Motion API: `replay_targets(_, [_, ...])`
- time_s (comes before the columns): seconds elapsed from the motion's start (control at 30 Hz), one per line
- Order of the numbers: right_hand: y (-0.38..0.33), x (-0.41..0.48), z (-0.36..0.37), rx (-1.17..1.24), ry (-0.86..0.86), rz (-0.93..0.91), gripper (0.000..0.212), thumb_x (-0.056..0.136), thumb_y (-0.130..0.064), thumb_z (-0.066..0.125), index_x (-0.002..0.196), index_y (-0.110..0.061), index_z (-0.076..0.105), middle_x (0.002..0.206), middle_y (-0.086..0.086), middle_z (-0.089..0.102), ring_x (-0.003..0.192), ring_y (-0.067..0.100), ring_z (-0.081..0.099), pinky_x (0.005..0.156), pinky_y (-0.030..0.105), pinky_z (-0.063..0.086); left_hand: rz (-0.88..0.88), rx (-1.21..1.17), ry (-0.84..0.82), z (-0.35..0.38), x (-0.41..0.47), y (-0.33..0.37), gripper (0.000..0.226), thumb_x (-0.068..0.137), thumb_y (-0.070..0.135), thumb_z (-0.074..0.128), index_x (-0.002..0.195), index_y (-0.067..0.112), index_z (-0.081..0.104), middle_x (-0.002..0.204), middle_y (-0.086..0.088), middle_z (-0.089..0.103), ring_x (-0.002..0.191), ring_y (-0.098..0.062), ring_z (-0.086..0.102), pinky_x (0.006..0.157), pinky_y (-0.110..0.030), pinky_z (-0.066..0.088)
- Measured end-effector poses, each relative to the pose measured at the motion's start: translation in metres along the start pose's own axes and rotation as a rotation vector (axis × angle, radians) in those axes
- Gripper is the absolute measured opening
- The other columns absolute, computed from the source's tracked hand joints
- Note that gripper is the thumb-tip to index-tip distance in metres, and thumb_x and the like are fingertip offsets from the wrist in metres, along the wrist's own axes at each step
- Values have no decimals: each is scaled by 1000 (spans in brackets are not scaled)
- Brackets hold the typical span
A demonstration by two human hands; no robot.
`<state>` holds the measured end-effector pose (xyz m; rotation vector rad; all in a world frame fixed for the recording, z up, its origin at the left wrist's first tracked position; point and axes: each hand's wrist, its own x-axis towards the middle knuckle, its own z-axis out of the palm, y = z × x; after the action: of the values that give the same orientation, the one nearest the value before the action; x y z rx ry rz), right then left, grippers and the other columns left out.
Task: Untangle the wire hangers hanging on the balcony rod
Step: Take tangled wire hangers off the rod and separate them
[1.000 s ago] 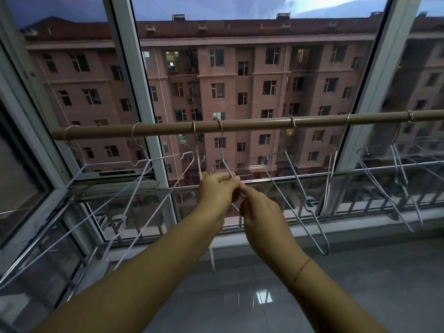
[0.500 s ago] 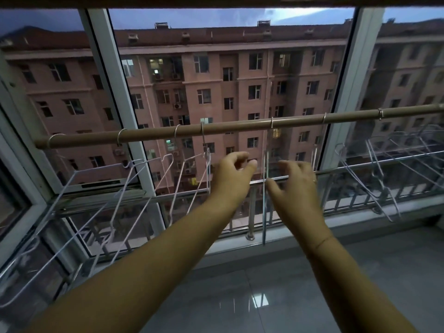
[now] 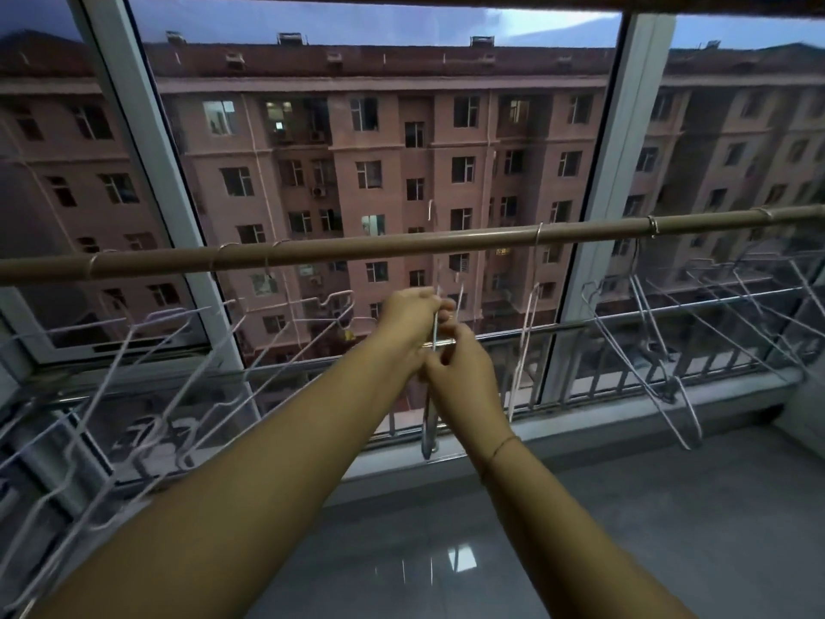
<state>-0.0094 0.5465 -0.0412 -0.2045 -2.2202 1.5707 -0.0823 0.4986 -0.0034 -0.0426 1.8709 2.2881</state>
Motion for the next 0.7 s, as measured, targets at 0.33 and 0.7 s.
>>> replay_targets(0.33, [34, 21, -36, -266, -344, 48, 38, 87, -35, 56, 117, -12, 50, 119, 13, 53, 105, 27, 56, 90, 43, 50, -87, 303, 92, 4, 9, -38, 28, 90, -12, 40, 110, -8, 59, 59, -5, 60, 43, -6, 52, 41, -15, 44])
replay_targets(0.7, [46, 21, -77, -667, -398, -100, 40, 86, -29, 58, 120, -13, 47, 126, 8, 45, 116, 26, 43, 101, 39, 41, 104, 751, 13, -65, -29, -68, 34, 94, 2, 40, 82, 22, 64, 84, 7, 64, 84, -6, 57, 77, -26, 40])
